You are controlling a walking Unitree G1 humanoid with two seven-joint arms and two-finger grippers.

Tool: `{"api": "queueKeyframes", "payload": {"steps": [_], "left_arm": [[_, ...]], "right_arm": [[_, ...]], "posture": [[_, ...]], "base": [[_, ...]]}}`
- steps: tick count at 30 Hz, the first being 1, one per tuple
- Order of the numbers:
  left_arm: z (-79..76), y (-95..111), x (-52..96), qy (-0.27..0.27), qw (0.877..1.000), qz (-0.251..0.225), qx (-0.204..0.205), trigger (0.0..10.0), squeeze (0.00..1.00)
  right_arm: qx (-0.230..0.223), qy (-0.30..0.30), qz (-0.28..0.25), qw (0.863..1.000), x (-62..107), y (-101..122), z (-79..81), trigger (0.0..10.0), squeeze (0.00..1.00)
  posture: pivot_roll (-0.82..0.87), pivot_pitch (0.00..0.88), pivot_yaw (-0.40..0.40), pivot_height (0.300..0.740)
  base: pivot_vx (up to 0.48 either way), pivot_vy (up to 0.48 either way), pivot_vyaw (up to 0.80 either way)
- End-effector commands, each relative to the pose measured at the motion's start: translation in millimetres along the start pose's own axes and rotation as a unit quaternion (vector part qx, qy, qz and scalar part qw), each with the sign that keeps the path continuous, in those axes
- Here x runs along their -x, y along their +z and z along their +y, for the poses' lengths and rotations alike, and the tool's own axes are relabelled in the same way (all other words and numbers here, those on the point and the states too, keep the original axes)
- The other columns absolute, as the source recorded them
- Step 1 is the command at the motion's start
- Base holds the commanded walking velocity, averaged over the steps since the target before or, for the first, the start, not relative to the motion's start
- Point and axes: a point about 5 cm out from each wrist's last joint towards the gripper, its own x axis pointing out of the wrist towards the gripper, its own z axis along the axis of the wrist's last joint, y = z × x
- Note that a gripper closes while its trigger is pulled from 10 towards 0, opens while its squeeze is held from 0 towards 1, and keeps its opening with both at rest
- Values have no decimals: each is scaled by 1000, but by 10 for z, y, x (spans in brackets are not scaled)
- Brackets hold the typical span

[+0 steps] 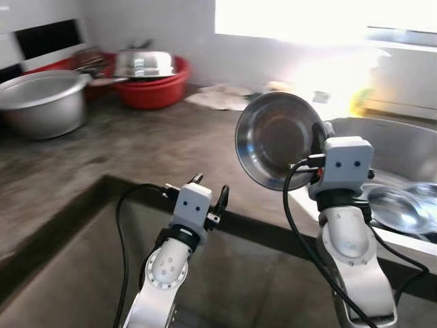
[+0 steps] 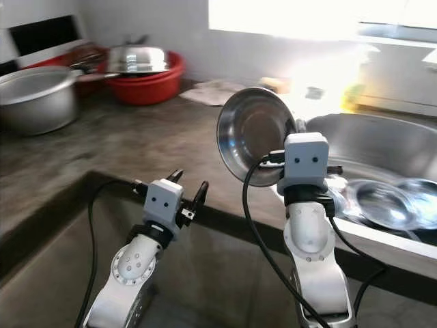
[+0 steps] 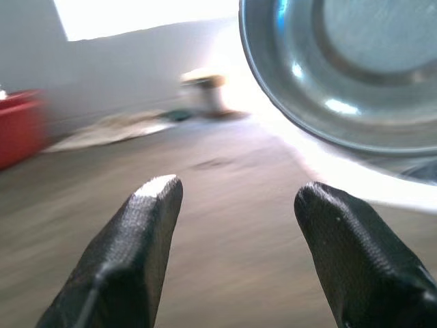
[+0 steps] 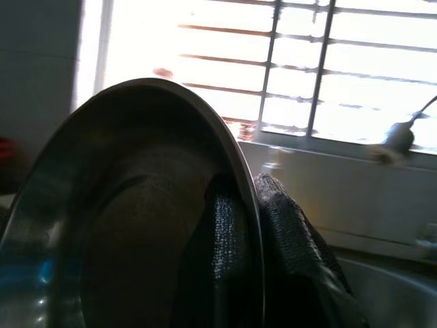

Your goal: Kitchen organization

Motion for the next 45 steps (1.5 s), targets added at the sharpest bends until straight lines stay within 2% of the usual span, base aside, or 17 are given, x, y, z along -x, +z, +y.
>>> {"api": "queueKeyframes", "payload": {"steps": [1,7,8,9,10,20,22,26,28,31,32,35,38,42,44,45], "left_arm": [[10,20,-6,-2,1000,-4,-9,10000,0],[-11,23,4,-11,1000,-7,-6,10000,0],[-14,20,6,-10,1000,-6,-10,10000,0],[-16,18,7,-9,1000,-5,-14,10000,0],[-18,16,6,-9,1000,-4,-17,10000,0],[-4,6,15,-4,1000,-1,-14,10000,0],[16,-4,1,15,1000,2,5,10000,0],[20,-3,-5,15,1000,3,-6,10000,0],[12,-19,10,13,1000,7,-4,10000,0],[9,-26,23,12,1000,8,-4,10000,0],[2,-34,40,11,1000,10,1,10000,0],[-13,-45,63,11,1000,14,3,10000,0],[-31,-47,82,9,1000,15,3,10000,0],[-68,-54,112,5,1000,19,5,10000,0],[-70,-51,116,6,1000,19,5,10000,0],[-78,-49,134,7,1000,20,6,10000,0]], "right_arm": [[-4,-7,-11,1000,-29,54,-12,0,0],[11,-4,-10,1000,-39,44,-14,0,0],[9,-2,-6,1000,-43,35,-7,1686,0],[7,0,-3,1000,-45,28,-2,1686,0],[8,3,-1,1000,-50,22,4,10000,0],[3,4,11,1000,-98,2,-5,10000,0],[-29,11,38,999,-113,-55,-1,10000,0],[-32,3,61,998,-166,-124,-77,10000,0],[-30,4,84,996,-259,-170,-156,10000,0],[-22,-1,97,995,-313,-199,-218,10000,0],[-22,-6,101,995,-372,-203,-282,10000,0],[-22,-8,106,994,-471,-198,-344,10000,0],[-11,-4,118,993,-540,-220,-360,10000,0],[-6,36,171,985,-730,-441,-337,10000,0],[-2,39,177,983,-753,-467,-334,10000,0],[-6,50,189,981,-822,-513,-309,10000,0]], "posture": [[150,0,-31,740],[150,0,-32,740],[150,0,-32,740],[150,0,-32,740],[151,0,-35,740],[159,0,-37,740],[156,0,-40,740],[155,0,-38,740],[154,4,-44,740],[153,7,-48,740],[153,11,-49,740],[153,14,-50,740],[152,18,-51,740],[165,26,-71,740],[165,26,-71,740],[170,30,-76,740]], "base": [[0,0,-800],[141,-189,-592],[274,-390,0],[274,-390,0],[274,-390,0],[279,-387,0],[191,0,0],[0,0,0],[0,0,0],[0,0,0],[0,0,0],[0,0,0],[0,0,0],[0,0,0],[0,0,0],[0,0,0]]}}
